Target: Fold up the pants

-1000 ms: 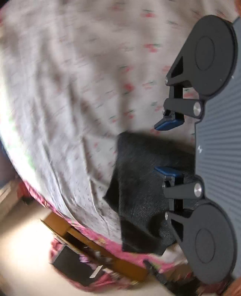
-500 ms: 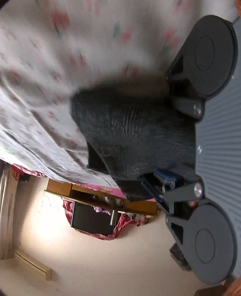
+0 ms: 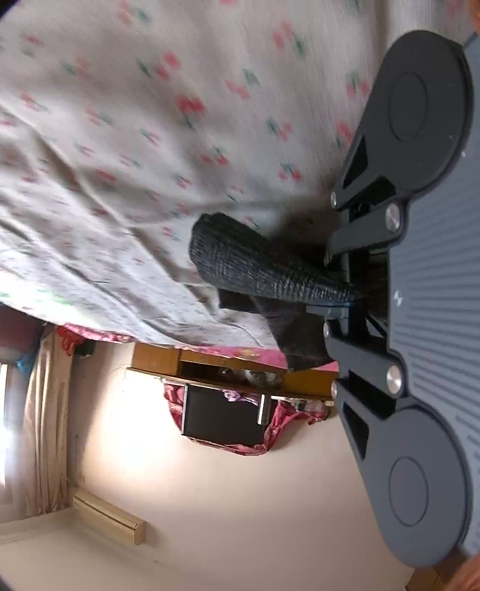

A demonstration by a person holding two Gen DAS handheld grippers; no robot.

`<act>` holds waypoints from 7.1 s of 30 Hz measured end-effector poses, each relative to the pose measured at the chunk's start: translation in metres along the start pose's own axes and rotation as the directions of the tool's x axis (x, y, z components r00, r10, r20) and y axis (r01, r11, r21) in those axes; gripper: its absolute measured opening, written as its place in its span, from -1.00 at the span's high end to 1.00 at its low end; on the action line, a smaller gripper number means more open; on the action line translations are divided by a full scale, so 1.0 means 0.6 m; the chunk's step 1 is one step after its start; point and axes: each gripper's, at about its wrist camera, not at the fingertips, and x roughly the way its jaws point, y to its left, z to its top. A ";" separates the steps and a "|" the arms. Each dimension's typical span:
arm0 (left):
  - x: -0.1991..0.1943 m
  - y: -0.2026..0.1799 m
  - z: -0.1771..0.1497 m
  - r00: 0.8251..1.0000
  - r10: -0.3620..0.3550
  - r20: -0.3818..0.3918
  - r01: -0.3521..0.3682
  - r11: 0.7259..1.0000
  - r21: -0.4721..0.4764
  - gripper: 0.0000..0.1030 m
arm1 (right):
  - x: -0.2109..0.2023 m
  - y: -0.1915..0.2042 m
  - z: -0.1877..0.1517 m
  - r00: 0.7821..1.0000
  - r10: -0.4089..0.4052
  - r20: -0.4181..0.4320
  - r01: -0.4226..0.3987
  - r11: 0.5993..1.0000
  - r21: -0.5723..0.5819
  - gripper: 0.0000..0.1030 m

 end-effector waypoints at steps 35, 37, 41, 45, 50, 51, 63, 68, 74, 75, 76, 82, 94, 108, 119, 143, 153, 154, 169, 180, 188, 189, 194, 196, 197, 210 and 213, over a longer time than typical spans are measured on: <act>-0.012 -0.195 0.040 0.980 -0.196 0.034 0.186 0.963 0.195 0.78 | -0.158 0.004 -0.008 0.980 -0.183 0.074 0.185 0.983 -0.020 0.83; -0.010 -0.199 0.046 0.976 -0.213 0.034 0.202 0.959 0.199 0.57 | -0.194 -0.013 -0.004 0.958 -0.264 0.109 0.264 0.964 0.011 0.83; -0.046 -0.108 0.050 0.986 -0.110 0.125 0.102 0.992 0.068 0.38 | -0.192 -0.014 -0.018 0.945 -0.299 0.132 0.300 0.954 0.011 0.83; -0.030 0.009 0.039 0.983 0.110 0.146 -0.101 0.993 -0.068 0.31 | -0.160 -0.009 -0.028 0.928 -0.345 0.142 0.349 0.937 0.004 0.83; 0.011 0.153 -0.033 0.993 0.076 0.090 -0.045 0.952 -0.304 0.36 | -0.170 -0.017 -0.031 0.915 -0.375 0.146 0.373 0.927 0.040 0.82; -0.006 0.160 -0.032 0.992 0.067 0.106 -0.024 0.931 -0.363 0.37 | -0.169 -0.019 -0.031 0.913 -0.382 0.145 0.378 0.924 0.050 0.82; -0.033 0.016 -0.030 0.943 0.210 0.257 -0.224 0.974 0.027 0.13 | -0.155 0.100 -0.038 0.913 -0.365 0.182 0.368 0.930 0.017 0.82; 0.001 0.024 -0.056 0.980 0.121 0.155 -0.135 0.988 0.081 0.10 | -0.072 0.215 -0.034 0.923 -0.354 0.150 0.372 0.921 -0.118 0.82; -0.072 0.126 -0.064 0.953 0.181 0.243 -0.149 0.978 -0.146 -0.01 | 0.084 0.302 -0.053 0.916 -0.390 0.093 0.401 0.886 -0.234 0.78; -0.085 0.147 -0.078 0.953 0.181 0.242 -0.132 0.970 -0.204 -0.03 | 0.108 0.310 -0.058 0.910 -0.405 0.086 0.413 0.878 -0.242 0.77; -0.090 0.170 -0.090 0.956 0.172 0.237 -0.108 0.959 -0.262 -0.03 | 0.133 0.314 -0.063 0.903 -0.422 0.079 0.428 0.869 -0.251 0.76; -0.093 0.235 -0.135 0.954 0.106 0.279 0.020 0.910 -0.413 -0.02 | 0.257 0.309 -0.079 0.848 -0.525 0.066 0.521 0.806 -0.281 0.38; -0.129 0.224 -0.160 0.941 0.179 0.287 -0.030 0.889 -0.456 -0.10 | 0.320 0.367 -0.123 0.839 -0.539 0.072 0.508 0.731 -0.456 0.07; -0.219 0.299 -0.219 0.917 0.262 0.301 -0.010 0.768 -0.641 -0.14 | 0.259 0.346 -0.111 0.848 -0.519 0.105 0.491 0.696 -0.524 0.06; -0.141 0.222 -0.130 0.936 0.212 0.282 -0.114 0.938 -0.326 -0.17 | 0.375 0.319 -0.100 0.815 -0.576 0.067 0.462 0.576 -0.675 0.06; -0.087 0.216 -0.058 0.910 0.383 0.157 -0.358 0.919 -0.163 -0.59 | 0.243 0.297 -0.090 0.859 -0.475 0.192 0.455 0.535 -0.712 -0.07; -0.032 0.246 -0.054 0.924 0.381 0.021 -0.368 0.903 -0.222 -0.64 | 0.338 0.253 -0.060 0.795 -0.585 0.160 0.508 0.499 -0.702 0.04; -0.043 0.249 -0.053 0.927 0.375 0.026 -0.358 0.901 -0.247 -0.64 | 0.316 0.259 -0.059 0.812 -0.562 0.159 0.500 0.528 -0.687 0.04; -0.151 0.110 -0.058 0.959 0.275 0.069 -0.234 0.905 -0.355 -1.00 | 0.041 0.214 -0.183 0.832 -0.508 0.221 0.538 0.643 -0.545 0.01; -0.157 0.040 -0.072 0.965 0.258 0.038 -0.236 0.925 -0.296 -1.00 | -0.006 0.185 -0.226 0.819 -0.528 0.225 0.560 0.649 -0.515 0.00; -0.160 0.030 -0.078 0.963 0.265 0.041 -0.242 0.925 -0.294 -1.00 | -0.007 0.174 -0.235 0.798 -0.561 0.220 0.586 0.635 -0.503 0.00; -0.160 0.030 -0.079 0.963 0.265 0.042 -0.241 0.925 -0.292 -1.00 | -0.007 0.173 -0.236 0.796 -0.564 0.220 0.588 0.634 -0.503 0.00; -0.162 0.027 -0.083 0.965 0.258 0.046 -0.233 0.926 -0.296 -1.00 | -0.005 0.170 -0.240 0.785 -0.579 0.221 0.601 0.623 -0.502 0.00; -0.162 0.025 -0.084 0.965 0.260 0.046 -0.235 0.926 -0.295 -1.00 | -0.004 0.169 -0.242 0.783 -0.583 0.219 0.603 0.621 -0.501 0.00; -0.162 0.024 -0.085 0.964 0.260 0.046 -0.236 0.926 -0.294 -1.00 | -0.004 0.168 -0.242 0.782 -0.584 0.216 0.603 0.623 -0.499 0.00; -0.161 0.021 -0.088 0.963 0.266 0.043 -0.243 0.925 -0.291 -1.00 | -0.002 0.160 -0.245 0.779 -0.593 0.204 0.605 0.626 -0.492 0.00; -0.160 0.020 -0.089 0.962 0.269 0.043 -0.245 0.925 -0.290 -1.00 | -0.002 0.158 -0.246 0.778 -0.594 0.203 0.606 0.627 -0.490 0.00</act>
